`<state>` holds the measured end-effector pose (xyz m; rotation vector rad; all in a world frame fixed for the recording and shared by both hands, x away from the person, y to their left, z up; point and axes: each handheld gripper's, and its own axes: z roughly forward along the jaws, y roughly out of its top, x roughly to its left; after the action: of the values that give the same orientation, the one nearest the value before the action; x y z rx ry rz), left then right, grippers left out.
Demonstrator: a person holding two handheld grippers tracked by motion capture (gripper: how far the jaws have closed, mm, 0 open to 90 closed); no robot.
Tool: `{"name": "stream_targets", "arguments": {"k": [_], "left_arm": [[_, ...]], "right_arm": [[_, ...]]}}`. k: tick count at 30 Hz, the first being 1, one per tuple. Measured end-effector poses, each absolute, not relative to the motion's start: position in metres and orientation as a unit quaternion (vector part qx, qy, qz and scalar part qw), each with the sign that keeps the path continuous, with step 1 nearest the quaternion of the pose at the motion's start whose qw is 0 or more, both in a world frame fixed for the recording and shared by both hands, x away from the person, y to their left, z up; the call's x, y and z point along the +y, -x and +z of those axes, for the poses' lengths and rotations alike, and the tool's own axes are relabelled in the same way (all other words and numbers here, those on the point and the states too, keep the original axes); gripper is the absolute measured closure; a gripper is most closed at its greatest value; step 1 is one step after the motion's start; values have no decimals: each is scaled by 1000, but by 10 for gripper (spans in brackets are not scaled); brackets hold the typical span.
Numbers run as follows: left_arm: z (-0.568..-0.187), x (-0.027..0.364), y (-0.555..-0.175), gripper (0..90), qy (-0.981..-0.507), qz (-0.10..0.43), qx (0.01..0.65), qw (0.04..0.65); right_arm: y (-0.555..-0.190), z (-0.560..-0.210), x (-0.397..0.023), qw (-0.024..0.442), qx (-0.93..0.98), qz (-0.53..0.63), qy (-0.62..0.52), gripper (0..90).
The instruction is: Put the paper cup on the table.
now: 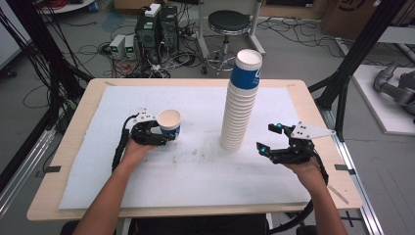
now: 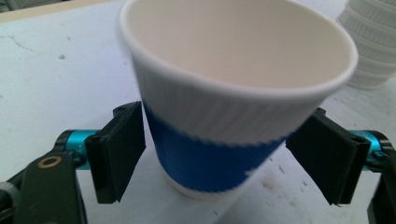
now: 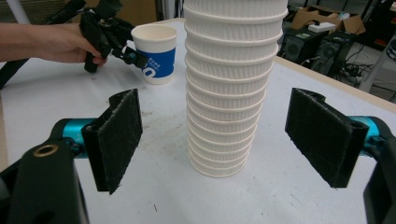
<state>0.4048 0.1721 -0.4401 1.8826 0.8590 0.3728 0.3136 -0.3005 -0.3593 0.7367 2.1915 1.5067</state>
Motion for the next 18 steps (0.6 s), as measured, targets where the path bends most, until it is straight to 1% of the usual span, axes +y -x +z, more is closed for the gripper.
{"name": "stream_targets", "arguments": {"k": [6, 9, 12, 14, 16, 18], "left_arm": [[-433, 188, -385, 199, -775, 173, 350, 497], [-428, 200, -371, 202, -756, 180, 346, 526], [-421, 214, -358, 201, -726, 190, 342, 566], [-412, 222, -353, 198, -700, 199, 336, 598], [-406, 227, -349, 198, -681, 208, 332, 619], [-400, 232, -346, 179, -668, 217, 329, 632]], "right_arm": [[-314, -360, -302, 192, 781, 532, -264, 192], [-315, -362, -304, 200, 784, 521, -272, 192], [-316, -365, -308, 211, 784, 511, -283, 191], [-317, -366, -313, 215, 778, 512, -293, 191], [-318, -366, -318, 219, 773, 512, -305, 191], [-319, -366, -323, 224, 767, 512, -315, 191]]}}
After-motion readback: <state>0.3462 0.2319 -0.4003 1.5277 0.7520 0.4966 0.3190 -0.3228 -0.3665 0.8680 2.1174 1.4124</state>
